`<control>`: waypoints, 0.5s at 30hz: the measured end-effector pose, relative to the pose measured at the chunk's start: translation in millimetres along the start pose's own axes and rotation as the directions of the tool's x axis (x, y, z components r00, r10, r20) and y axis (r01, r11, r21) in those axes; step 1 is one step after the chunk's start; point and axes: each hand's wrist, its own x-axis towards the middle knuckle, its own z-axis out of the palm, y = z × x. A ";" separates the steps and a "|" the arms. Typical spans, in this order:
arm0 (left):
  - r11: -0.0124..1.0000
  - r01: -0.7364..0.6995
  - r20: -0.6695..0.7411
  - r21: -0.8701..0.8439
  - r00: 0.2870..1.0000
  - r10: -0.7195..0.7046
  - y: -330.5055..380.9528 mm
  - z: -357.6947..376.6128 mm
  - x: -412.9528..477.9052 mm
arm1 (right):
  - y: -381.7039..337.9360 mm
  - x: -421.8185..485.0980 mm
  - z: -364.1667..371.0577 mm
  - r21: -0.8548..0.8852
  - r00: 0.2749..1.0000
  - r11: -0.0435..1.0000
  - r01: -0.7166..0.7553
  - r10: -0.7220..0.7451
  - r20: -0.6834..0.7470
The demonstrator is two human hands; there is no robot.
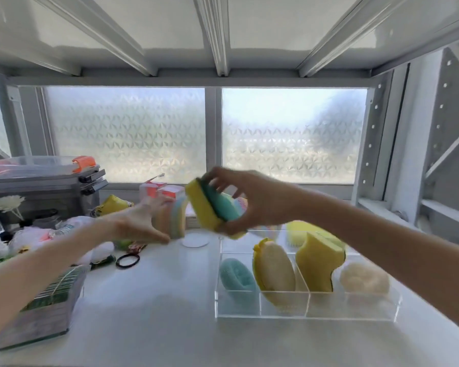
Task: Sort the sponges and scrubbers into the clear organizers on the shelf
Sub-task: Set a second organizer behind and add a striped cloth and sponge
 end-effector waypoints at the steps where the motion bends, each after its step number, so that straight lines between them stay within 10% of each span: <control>1: 0.996 -0.017 -0.071 -0.082 0.997 0.012 15.9 -12.5 5.1 | 15.3 -3.0 -16.1 -0.020 0.996 0.997 -0.073 0.072 -0.047; 7: 0.953 -0.174 -0.012 -0.247 0.984 0.176 124.3 -21.8 53.9 | 120.5 -40.5 -59.9 -0.135 0.839 0.829 -0.543 0.532 -0.111; 15: 0.992 -0.122 0.258 -0.012 0.959 0.121 136.5 39.5 87.2 | 150.3 -65.9 -29.6 -0.218 0.761 0.768 -0.602 0.635 0.134</control>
